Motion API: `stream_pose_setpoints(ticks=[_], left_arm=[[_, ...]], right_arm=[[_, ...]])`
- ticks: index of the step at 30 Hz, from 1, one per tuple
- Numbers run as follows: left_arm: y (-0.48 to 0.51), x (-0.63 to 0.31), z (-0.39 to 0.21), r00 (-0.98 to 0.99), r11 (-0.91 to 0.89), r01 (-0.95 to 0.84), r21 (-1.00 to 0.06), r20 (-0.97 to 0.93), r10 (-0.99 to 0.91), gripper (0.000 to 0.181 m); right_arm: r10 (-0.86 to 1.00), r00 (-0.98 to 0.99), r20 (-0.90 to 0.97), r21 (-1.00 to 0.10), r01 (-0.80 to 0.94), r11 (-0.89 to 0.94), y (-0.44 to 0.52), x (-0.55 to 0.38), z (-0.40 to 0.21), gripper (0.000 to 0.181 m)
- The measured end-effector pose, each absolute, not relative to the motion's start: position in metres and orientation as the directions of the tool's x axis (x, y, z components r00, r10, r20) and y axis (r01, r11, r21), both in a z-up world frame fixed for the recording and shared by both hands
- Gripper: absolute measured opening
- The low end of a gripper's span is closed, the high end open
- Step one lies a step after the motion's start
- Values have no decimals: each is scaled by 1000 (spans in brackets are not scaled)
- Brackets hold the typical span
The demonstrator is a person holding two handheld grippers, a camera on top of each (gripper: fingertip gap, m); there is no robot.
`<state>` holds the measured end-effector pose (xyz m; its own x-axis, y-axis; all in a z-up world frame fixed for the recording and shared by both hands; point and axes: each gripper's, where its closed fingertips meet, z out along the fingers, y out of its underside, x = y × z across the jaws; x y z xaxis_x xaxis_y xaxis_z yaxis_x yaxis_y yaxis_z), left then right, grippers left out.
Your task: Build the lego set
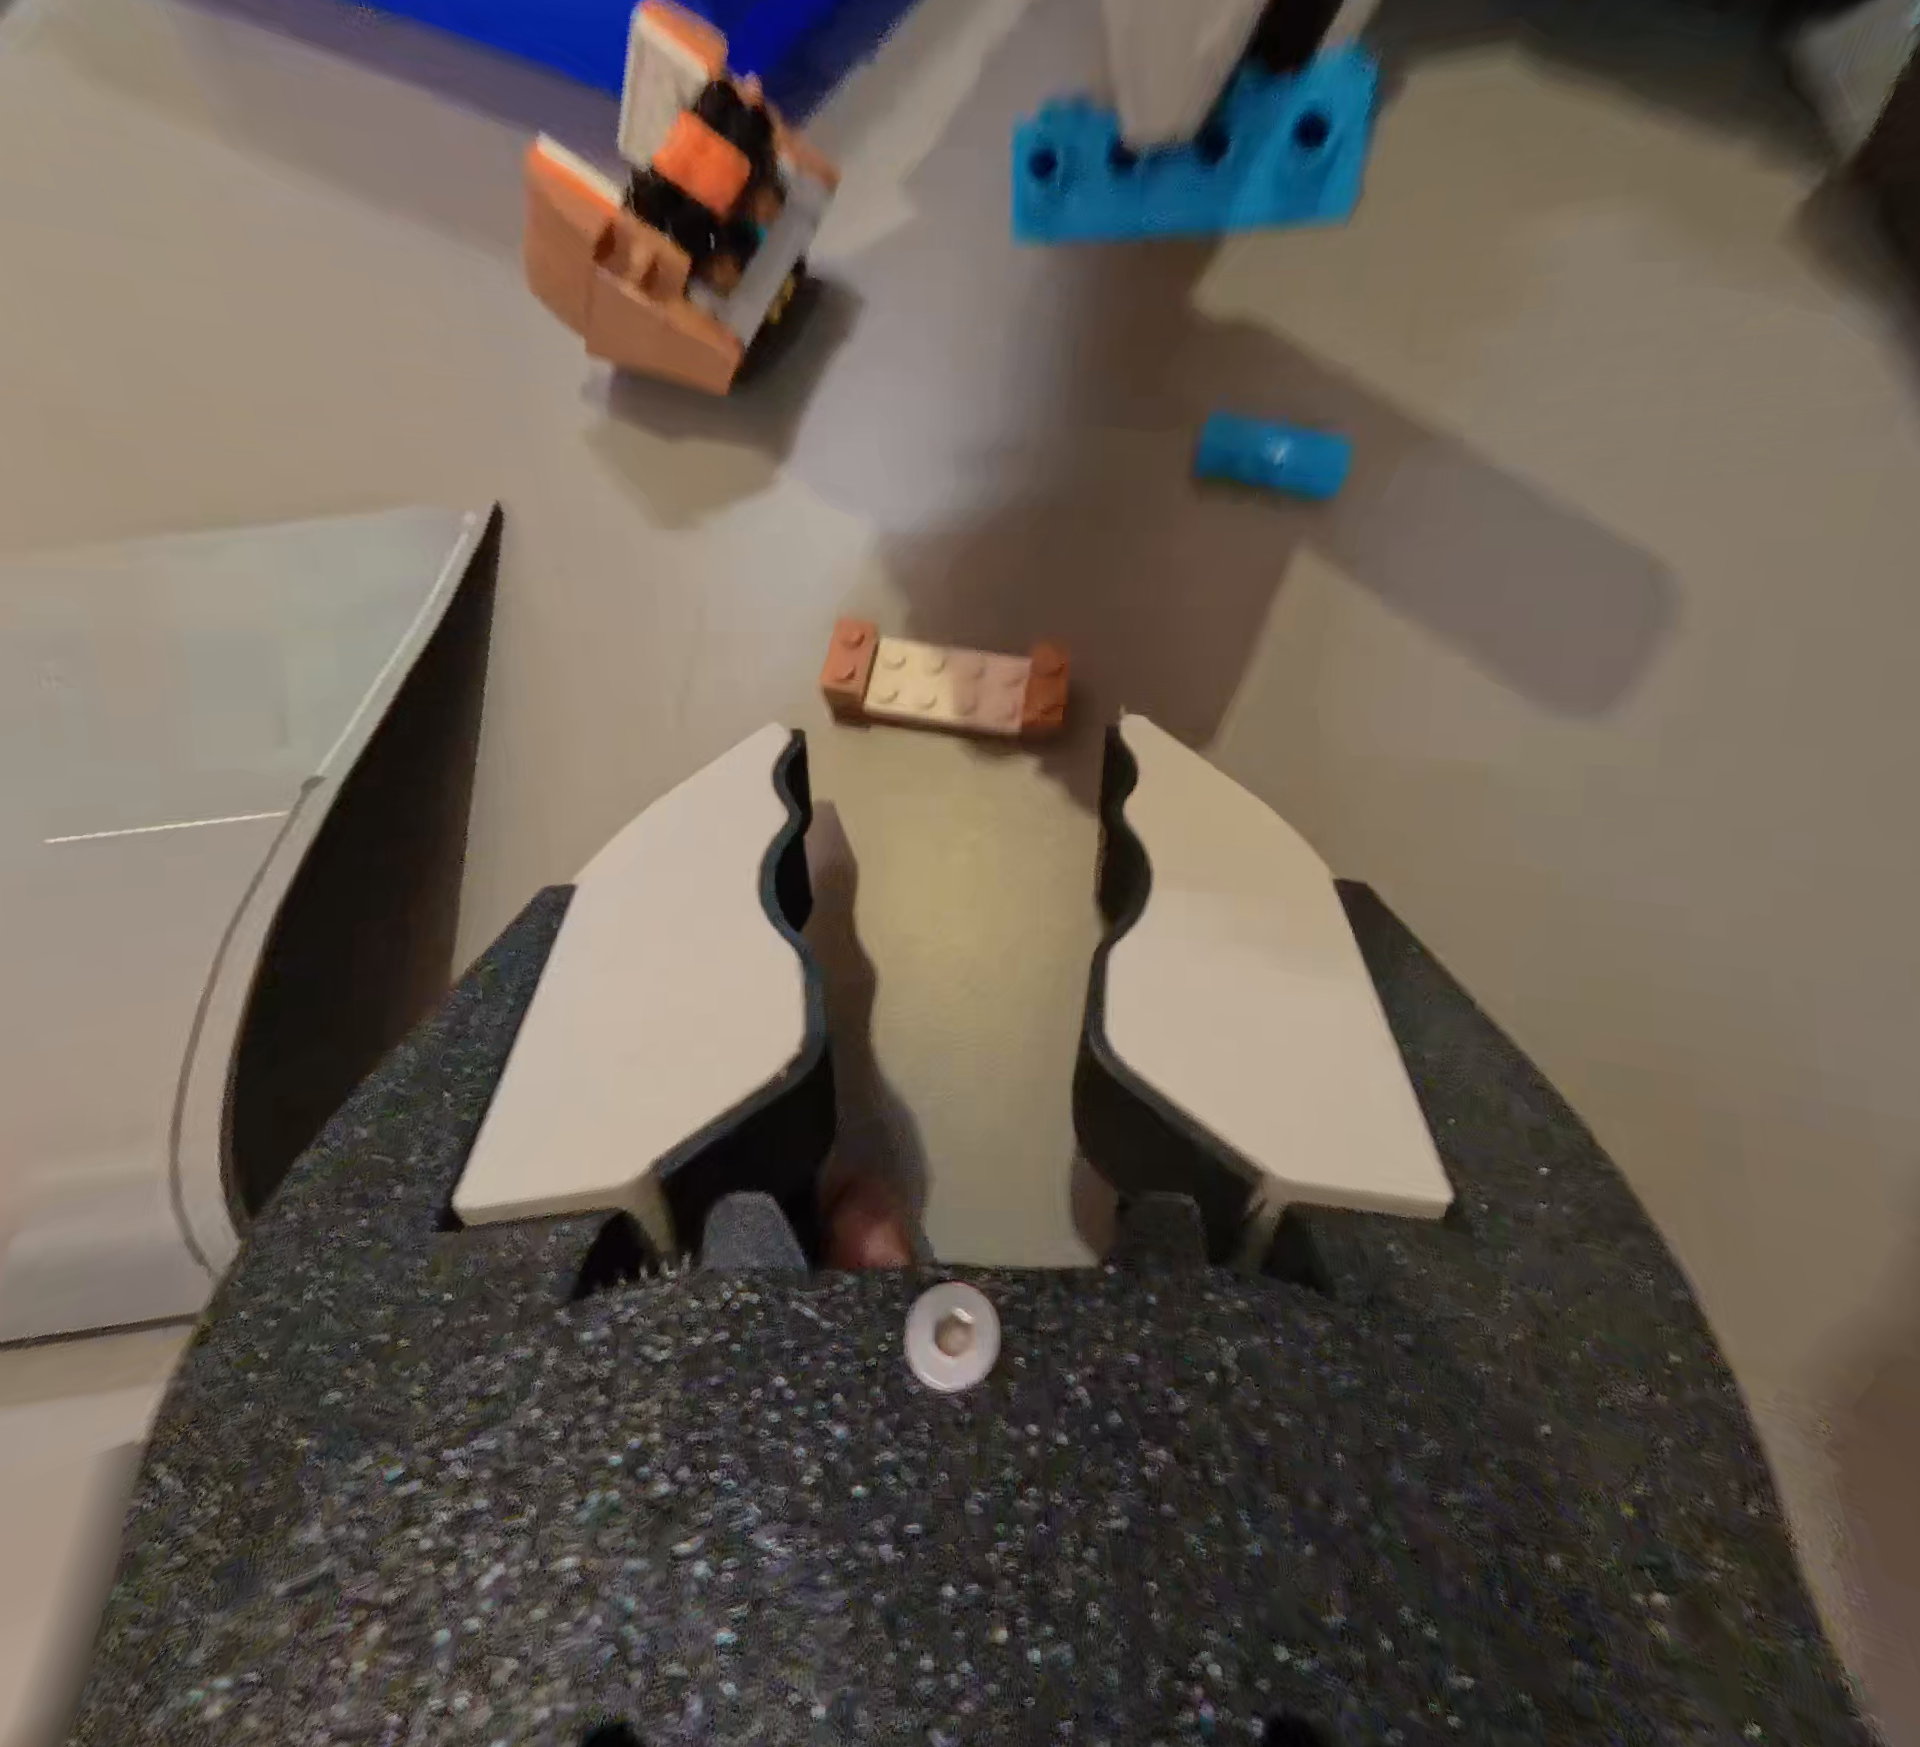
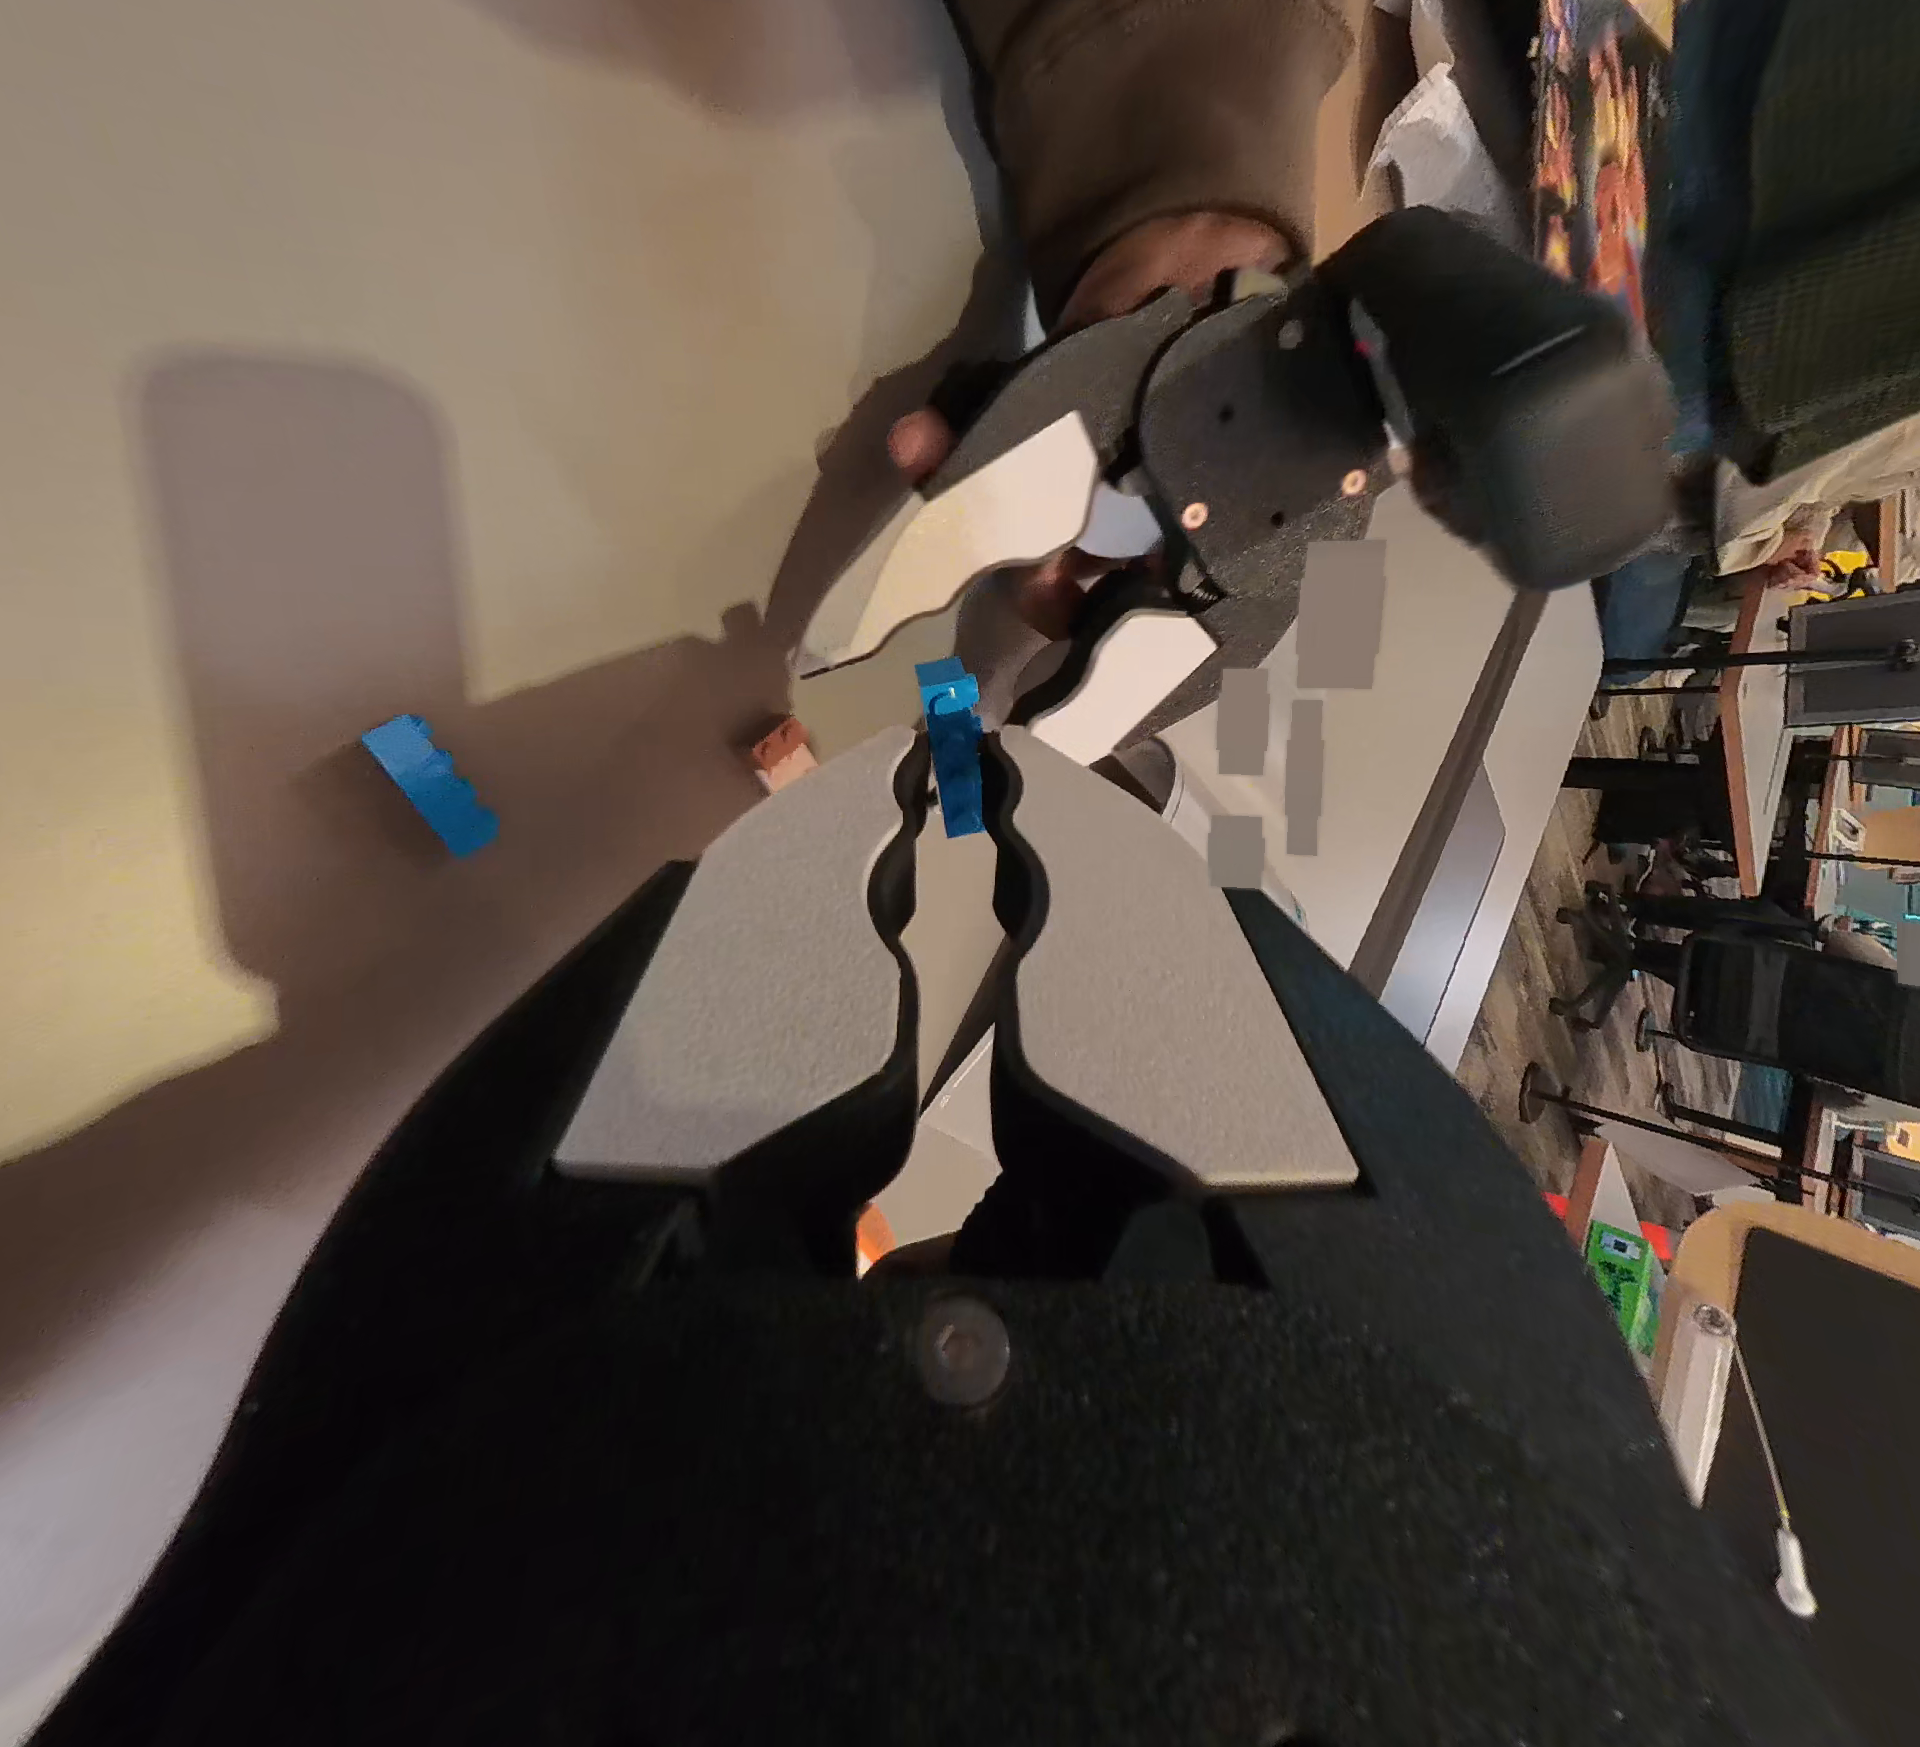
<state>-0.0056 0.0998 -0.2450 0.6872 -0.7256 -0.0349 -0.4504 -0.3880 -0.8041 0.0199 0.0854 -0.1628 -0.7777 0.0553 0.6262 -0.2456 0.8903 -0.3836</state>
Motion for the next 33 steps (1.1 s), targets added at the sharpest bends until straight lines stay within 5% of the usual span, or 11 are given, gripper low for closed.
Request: stream_pose_setpoints(ticks=[8,33], left_arm=[[108,-4,-264,619,-428,-547,-720,-3,-785,59],[88,23,-242,515,-383,-585,-715,38,-856,52]], right_arm=[[66,-775,629,-388,-239,890,93,24,-160,9],[-13,-826,564,-353,-255,900,79,21,-210,9]])
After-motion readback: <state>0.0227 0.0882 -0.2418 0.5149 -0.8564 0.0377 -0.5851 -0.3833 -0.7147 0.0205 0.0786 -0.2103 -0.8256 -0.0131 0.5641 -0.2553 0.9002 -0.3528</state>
